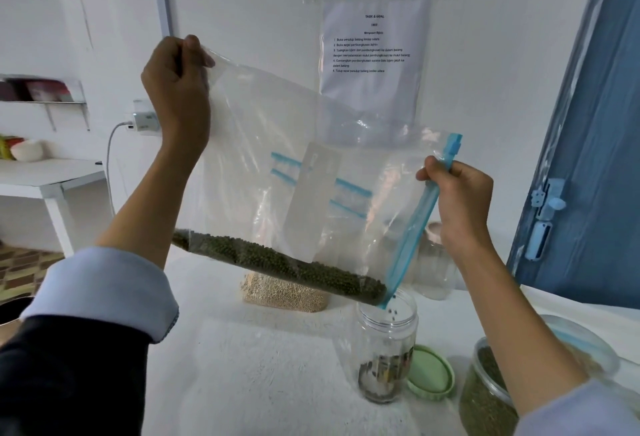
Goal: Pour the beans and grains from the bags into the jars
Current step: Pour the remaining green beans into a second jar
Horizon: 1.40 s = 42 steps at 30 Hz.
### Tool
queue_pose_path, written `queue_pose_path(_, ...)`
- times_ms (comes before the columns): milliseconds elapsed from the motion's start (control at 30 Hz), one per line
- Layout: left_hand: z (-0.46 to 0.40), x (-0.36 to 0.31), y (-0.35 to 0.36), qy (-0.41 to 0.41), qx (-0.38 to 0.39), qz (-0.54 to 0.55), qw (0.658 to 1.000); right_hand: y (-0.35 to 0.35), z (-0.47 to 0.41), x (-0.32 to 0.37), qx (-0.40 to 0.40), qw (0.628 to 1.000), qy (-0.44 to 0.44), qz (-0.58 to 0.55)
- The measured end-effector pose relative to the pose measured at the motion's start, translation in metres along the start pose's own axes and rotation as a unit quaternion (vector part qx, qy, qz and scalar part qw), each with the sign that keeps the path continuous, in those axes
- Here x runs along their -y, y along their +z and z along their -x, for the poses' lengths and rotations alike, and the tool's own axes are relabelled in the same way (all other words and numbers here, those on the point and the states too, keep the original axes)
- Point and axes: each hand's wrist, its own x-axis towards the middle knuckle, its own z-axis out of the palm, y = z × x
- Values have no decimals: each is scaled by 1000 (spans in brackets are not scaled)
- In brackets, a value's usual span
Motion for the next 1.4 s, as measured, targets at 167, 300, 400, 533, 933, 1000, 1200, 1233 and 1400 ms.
queue_pose_path(167,0,2,-6,-2,-12,-10,1000,4,-1,3,8,1000,-4,4)
queue_pose_path(300,-2,-2,-3,-6,-18,-14,1000,5,-3,4,12,1000,-7,7)
queue_pose_path(400,-3,-1,-3,-11,-24,-25,999,6,-5,4,33,999,-11,23)
queue_pose_path(533,1,2,-4,-14,-20,-30,999,6,-5,1,29,999,-11,23)
queue_pose_path(933,6,-1,-3,-8,-26,-46,999,6,-2,-6,18,999,-22,41)
queue_pose_path(1000,6,-2,-2,-8,-24,-44,999,6,-1,-6,22,999,-19,43)
queue_pose_path(1200,6,-4,-5,-10,-24,-40,999,6,4,-6,13,999,-18,25)
queue_pose_path(1233,6,-4,-5,-10,-23,-38,999,6,4,-6,9,1000,-19,20)
queue_pose_path(1400,7,-6,-6,-9,-17,-38,999,6,6,-4,14,999,-25,15)
